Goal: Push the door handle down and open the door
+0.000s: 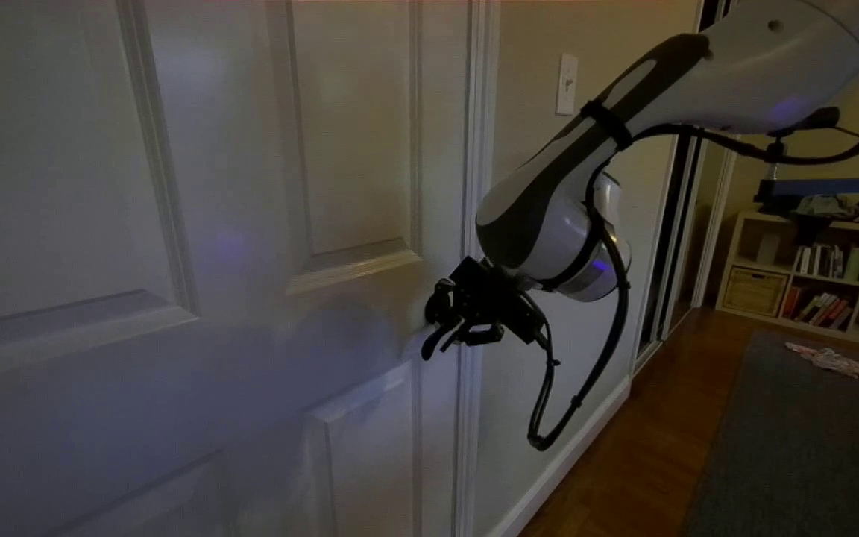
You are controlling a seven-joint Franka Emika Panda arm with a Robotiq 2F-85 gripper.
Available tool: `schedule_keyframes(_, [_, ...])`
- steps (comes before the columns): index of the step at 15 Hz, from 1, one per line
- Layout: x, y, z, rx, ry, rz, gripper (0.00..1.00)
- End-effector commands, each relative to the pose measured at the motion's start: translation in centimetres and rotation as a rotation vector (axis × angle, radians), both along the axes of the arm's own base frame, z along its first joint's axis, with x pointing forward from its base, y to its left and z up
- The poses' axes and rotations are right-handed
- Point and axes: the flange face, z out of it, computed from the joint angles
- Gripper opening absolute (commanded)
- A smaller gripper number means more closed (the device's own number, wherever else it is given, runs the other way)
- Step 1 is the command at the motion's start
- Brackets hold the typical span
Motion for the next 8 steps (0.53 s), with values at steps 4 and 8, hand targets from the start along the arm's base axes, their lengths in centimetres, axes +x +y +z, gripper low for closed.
schedule_keyframes(4, [-10.9, -0.9, -2.3, 0.094, 0.278, 0.018, 0.09])
schedule_keyframes(8, [-15.3, -0.4, -1.3, 0.084, 0.295, 0.036, 0.0])
